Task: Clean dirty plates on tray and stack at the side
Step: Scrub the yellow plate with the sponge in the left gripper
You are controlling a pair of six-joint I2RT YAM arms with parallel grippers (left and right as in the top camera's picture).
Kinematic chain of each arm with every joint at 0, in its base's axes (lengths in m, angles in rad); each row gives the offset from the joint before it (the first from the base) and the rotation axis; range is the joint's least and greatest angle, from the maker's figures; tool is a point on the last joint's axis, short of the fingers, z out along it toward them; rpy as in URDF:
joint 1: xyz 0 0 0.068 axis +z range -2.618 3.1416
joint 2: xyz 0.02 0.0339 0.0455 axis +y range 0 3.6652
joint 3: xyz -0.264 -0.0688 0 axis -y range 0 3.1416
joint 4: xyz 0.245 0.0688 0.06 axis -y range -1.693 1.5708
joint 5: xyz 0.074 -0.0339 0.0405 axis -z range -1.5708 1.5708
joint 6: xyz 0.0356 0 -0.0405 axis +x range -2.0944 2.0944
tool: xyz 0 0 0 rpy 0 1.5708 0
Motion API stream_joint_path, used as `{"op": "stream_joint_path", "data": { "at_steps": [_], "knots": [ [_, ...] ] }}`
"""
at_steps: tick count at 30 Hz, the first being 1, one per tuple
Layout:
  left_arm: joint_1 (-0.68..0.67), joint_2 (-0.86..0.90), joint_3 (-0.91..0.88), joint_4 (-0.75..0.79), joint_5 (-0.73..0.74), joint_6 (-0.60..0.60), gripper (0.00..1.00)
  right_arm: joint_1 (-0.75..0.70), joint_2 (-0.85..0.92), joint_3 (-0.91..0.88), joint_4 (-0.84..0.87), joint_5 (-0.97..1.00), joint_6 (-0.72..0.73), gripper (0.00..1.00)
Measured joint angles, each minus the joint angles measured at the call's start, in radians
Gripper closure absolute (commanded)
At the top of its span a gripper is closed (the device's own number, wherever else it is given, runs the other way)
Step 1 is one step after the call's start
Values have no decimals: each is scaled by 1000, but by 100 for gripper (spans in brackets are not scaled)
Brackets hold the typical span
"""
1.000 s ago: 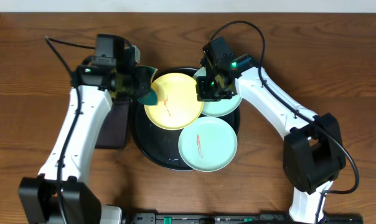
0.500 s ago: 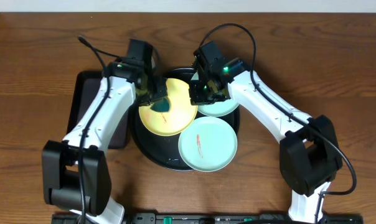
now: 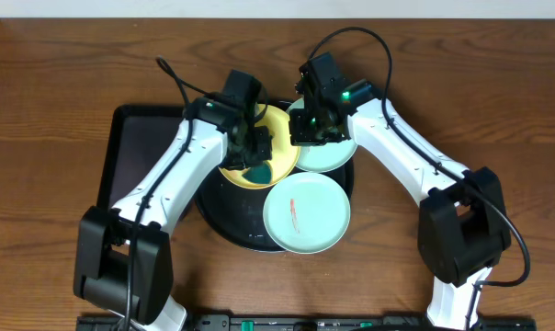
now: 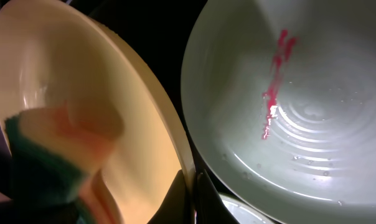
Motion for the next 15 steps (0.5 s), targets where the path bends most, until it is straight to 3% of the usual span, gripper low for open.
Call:
{"op": "stream_joint_path", "data": {
  "at_steps": [4,15],
  "knots": [
    [-3,0,0,30,-61,-5,93,-1,0,0,0,0,0,99],
    [58,0,0,164,-405,-34,93,4,0,0,-21,-5,7,99]
  ]
}}
